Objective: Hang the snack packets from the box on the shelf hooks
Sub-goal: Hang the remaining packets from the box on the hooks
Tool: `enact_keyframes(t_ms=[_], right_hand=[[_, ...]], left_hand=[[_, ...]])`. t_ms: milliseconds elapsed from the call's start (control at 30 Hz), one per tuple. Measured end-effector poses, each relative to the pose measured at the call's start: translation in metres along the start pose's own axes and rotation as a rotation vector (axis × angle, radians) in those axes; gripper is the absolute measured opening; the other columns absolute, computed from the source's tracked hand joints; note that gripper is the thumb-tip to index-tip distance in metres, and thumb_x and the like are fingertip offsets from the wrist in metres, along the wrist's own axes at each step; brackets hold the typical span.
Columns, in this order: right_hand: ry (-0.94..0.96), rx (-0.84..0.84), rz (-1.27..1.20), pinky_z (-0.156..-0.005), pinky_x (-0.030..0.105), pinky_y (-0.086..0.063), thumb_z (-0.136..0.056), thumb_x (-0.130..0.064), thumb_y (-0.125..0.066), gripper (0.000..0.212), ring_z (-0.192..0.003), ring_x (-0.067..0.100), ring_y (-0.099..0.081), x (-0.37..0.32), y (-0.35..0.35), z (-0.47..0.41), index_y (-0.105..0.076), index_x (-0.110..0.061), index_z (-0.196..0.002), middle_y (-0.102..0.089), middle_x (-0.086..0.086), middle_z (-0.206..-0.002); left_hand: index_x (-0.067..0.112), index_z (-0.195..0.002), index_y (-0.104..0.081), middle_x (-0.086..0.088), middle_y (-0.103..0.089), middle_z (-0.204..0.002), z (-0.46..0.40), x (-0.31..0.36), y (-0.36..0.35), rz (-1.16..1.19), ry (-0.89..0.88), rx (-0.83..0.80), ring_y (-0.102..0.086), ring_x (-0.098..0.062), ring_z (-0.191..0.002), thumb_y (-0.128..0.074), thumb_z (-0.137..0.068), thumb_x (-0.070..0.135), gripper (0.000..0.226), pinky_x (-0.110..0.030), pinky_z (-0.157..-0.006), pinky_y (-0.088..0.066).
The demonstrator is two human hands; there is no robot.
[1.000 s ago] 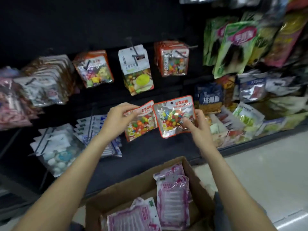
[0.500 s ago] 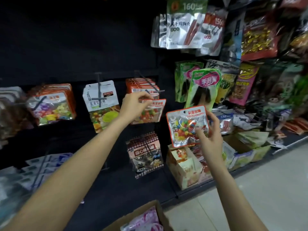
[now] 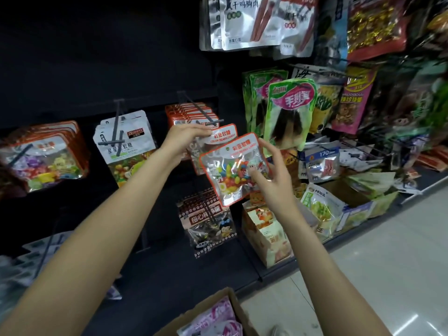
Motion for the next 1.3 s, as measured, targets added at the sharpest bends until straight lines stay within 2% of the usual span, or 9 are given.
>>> enact_keyframes(t_ms=[67,233,333,567,700,800,900,1067,1300], right_hand=[[0.014,-0.058,0.026,-0.085,0.039,-0.056,-0.094,-0.013,-0.059,0.050,-0.109,0.003,-0.061,0.001,-0.010,-0.008,-0.041,-0.029,-0.137,-0.056,-0.033,-0.118],[0.017,-0.078,0.087,-0.083,0.035,-0.056,-0.094,-0.014,-0.058,0.050,-0.103,-0.001,-0.062,0.008,-0.024,-0.021,-0.039,-0.028,-0.139,-0.058,-0.039,-0.108],[0.013,-0.072,0.076,-0.084,0.042,-0.056,-0.094,-0.018,-0.059,0.051,-0.103,0.003,-0.063,0.013,-0.030,-0.024,-0.039,-0.029,-0.139,-0.061,-0.027,-0.112],[-0.097,-0.092,-0.190,-0.078,0.040,-0.058,-0.090,-0.004,-0.061,0.055,-0.101,0.018,-0.067,0.022,-0.043,-0.030,-0.043,-0.030,-0.135,-0.064,0.004,-0.119],[-0.202,-0.038,-0.288,-0.064,0.025,-0.056,-0.089,0.001,-0.058,0.054,-0.088,0.015,-0.070,0.026,-0.043,-0.036,-0.046,-0.032,-0.130,-0.069,0.001,-0.103],[-0.230,-0.005,-0.330,-0.063,0.021,-0.053,-0.088,0.000,-0.059,0.054,-0.084,0.012,-0.070,0.028,-0.040,-0.042,-0.047,-0.031,-0.130,-0.070,0.000,-0.101],[-0.242,-0.028,-0.332,-0.064,0.022,-0.054,-0.088,0.001,-0.059,0.054,-0.085,0.013,-0.070,0.029,-0.048,-0.044,-0.046,-0.031,-0.129,-0.070,0.003,-0.103],[-0.249,-0.049,-0.310,-0.069,0.024,-0.056,-0.090,-0.001,-0.058,0.054,-0.088,0.016,-0.071,0.031,-0.059,-0.045,-0.046,-0.033,-0.132,-0.069,0.007,-0.107],[-0.211,-0.037,-0.388,-0.075,0.030,-0.058,-0.090,0.000,-0.057,0.056,-0.096,0.022,-0.069,0.034,-0.062,-0.047,-0.045,-0.032,-0.134,-0.067,0.010,-0.114]], left_hand=[[0.021,-0.082,-0.075,0.003,-0.071,-0.093,-0.004,0.004,0.001,-0.071,0.020,-0.043,-0.064,-0.014,-0.095,-0.077,-0.074,0.017,0.009,-0.026,-0.085,-0.050],[0.021,-0.073,-0.069,0.005,-0.069,-0.080,-0.006,0.015,0.004,-0.188,-0.062,-0.035,-0.064,-0.005,-0.074,-0.077,-0.076,0.016,0.009,-0.013,-0.061,-0.046],[0.022,-0.081,-0.071,0.008,-0.068,-0.087,-0.013,0.013,0.012,-0.227,-0.152,0.050,-0.063,-0.007,-0.085,-0.075,-0.079,0.019,0.005,-0.015,-0.071,-0.049],[0.017,-0.111,-0.068,0.000,-0.068,-0.112,-0.022,0.020,0.024,-0.812,-0.541,0.345,-0.062,-0.019,-0.103,-0.061,-0.090,0.023,0.023,-0.035,-0.089,-0.050],[0.015,-0.106,-0.067,0.004,-0.061,-0.108,0.007,0.032,0.033,-0.611,-0.608,0.382,-0.054,-0.013,-0.104,-0.053,-0.095,0.028,0.022,-0.024,-0.085,-0.040],[0.025,-0.099,-0.062,0.014,-0.062,-0.101,0.026,0.028,0.032,-0.449,-0.511,0.140,-0.059,-0.003,-0.093,-0.060,-0.091,0.027,0.008,-0.020,-0.082,-0.048],[0.025,-0.096,-0.058,0.017,-0.061,-0.104,0.033,0.023,0.023,-0.402,-0.441,-0.056,-0.060,0.002,-0.092,-0.071,-0.084,0.020,0.019,-0.014,-0.077,-0.051],[0.023,-0.097,-0.066,0.007,-0.068,-0.102,0.026,0.017,0.017,-0.493,-0.488,-0.048,-0.062,-0.001,-0.095,-0.070,-0.083,0.011,0.019,-0.017,-0.086,-0.050],[0.020,-0.104,-0.067,0.011,-0.066,-0.102,0.032,0.019,0.018,-0.462,-0.639,0.080,-0.058,0.007,-0.097,-0.063,-0.090,0.012,0.017,-0.005,-0.082,-0.044]])
Point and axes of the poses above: each hand's wrist, its own z-axis away from the middle knuckle, its own y-axis out of the back of the hand, x = y × z, the point moved 7 cm from there along -z, towards the middle knuckle
